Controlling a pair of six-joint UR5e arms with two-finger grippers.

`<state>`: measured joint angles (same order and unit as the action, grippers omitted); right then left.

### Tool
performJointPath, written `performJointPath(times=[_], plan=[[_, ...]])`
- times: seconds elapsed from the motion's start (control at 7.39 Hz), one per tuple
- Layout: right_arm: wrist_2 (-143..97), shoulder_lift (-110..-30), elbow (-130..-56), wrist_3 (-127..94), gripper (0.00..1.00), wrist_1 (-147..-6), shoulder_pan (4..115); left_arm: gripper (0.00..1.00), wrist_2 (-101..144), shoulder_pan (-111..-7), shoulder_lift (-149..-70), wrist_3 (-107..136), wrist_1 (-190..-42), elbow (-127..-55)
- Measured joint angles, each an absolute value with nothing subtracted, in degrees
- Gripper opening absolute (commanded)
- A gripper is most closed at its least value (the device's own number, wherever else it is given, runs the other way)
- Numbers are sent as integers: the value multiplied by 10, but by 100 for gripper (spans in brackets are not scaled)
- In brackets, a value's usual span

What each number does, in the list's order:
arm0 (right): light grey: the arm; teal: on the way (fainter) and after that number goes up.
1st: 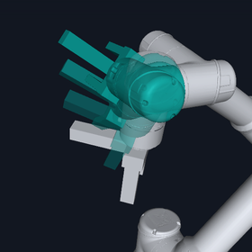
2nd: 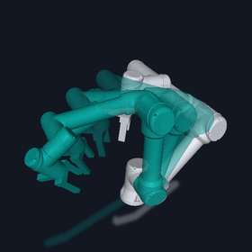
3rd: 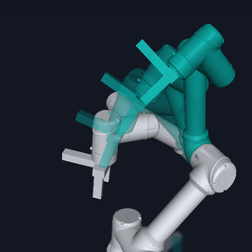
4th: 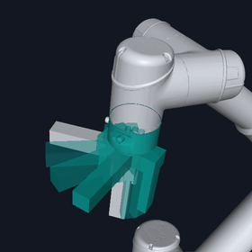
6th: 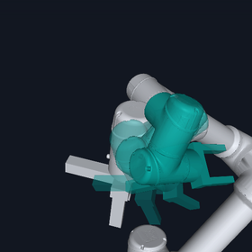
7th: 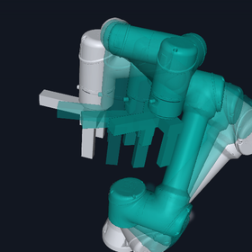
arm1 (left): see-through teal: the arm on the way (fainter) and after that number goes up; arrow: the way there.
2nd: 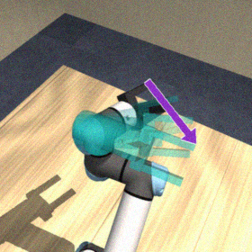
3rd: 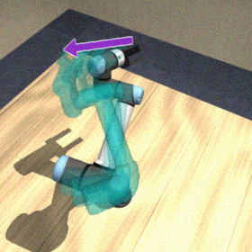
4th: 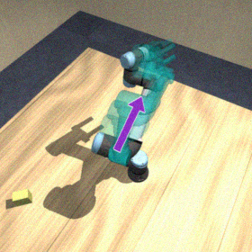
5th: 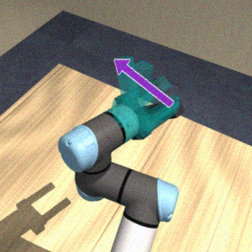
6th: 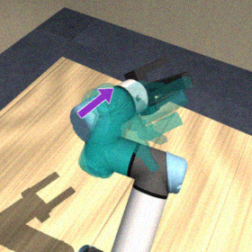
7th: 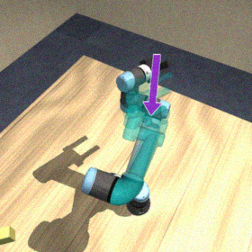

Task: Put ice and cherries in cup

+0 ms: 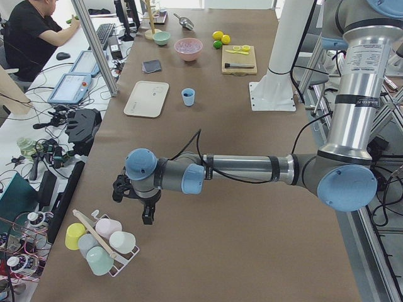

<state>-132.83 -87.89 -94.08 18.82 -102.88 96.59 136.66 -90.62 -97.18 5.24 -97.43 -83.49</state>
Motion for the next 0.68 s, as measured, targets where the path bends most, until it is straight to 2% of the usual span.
performJointPath(times=[0.68], plan=[[-1348,-882,-940,86,100,-982,965,98,1367,-906,-973,52,-974,-836]])
